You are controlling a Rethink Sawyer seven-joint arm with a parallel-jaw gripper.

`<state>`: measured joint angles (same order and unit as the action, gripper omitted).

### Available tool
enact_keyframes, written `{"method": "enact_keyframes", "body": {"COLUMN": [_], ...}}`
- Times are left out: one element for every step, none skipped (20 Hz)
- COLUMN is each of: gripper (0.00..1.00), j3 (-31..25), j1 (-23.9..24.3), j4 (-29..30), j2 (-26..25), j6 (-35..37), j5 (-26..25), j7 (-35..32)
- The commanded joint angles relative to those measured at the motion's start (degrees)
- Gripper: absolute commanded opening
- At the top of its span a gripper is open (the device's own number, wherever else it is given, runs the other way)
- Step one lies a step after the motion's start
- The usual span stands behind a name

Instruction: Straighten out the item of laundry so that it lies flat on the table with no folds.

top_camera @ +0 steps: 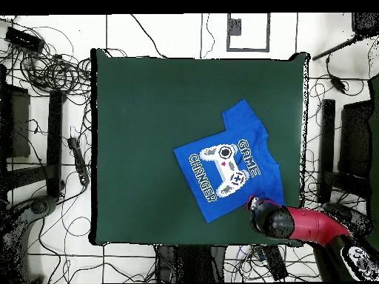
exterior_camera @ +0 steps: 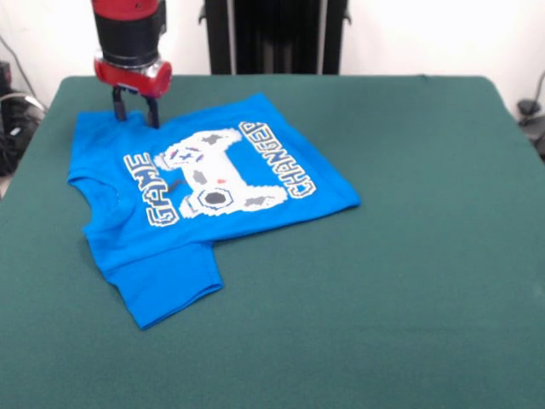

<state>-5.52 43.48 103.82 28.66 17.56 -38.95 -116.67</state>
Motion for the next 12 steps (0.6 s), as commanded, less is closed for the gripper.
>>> {"method": "enact_keyframes", "body": {"gripper": [1.0,1.0,1.0,1.0,1.0,1.0,1.0,1.0,1.0,1.0,1.0,1.0], "j3": [-1.3,-1.2,-1.0,-0.8,-0.6,-0.4,-0.3,-0.4,-0.3,0.0,0.4,0.4], "j1": [0.3,0.3,0.1,0.1,-0.1,-0.3,-0.5,-0.4,-0.6,-0.7,-1.0,-0.8], "j4": [-6.7,-6.8,-6.7,-6.5,-6.4,-6.5,-6.5,-6.4,-6.4,-6.4,-6.4,-6.4], "j2": [-13.1,-13.2,-13.1,-13.0,-12.9,-13.0,-13.0,-13.0,-13.0,-13.0,-13.0,-13.0], "j6": [-9.1,-9.2,-9.4,-9.5,-9.5,-9.7,-9.8,-9.7,-10.0,-10.3,-10.8,-10.9], "j5": [-6.7,-6.7,-6.8,-6.9,-6.9,-7.0,-7.1,-7.2,-7.3,-7.1,-6.9,-6.9], "j7": [0.0,0.0,-0.2,-0.3,-0.5,-0.6,-0.8,-0.6,-0.7,-1.2,-1.9,-1.9]}}
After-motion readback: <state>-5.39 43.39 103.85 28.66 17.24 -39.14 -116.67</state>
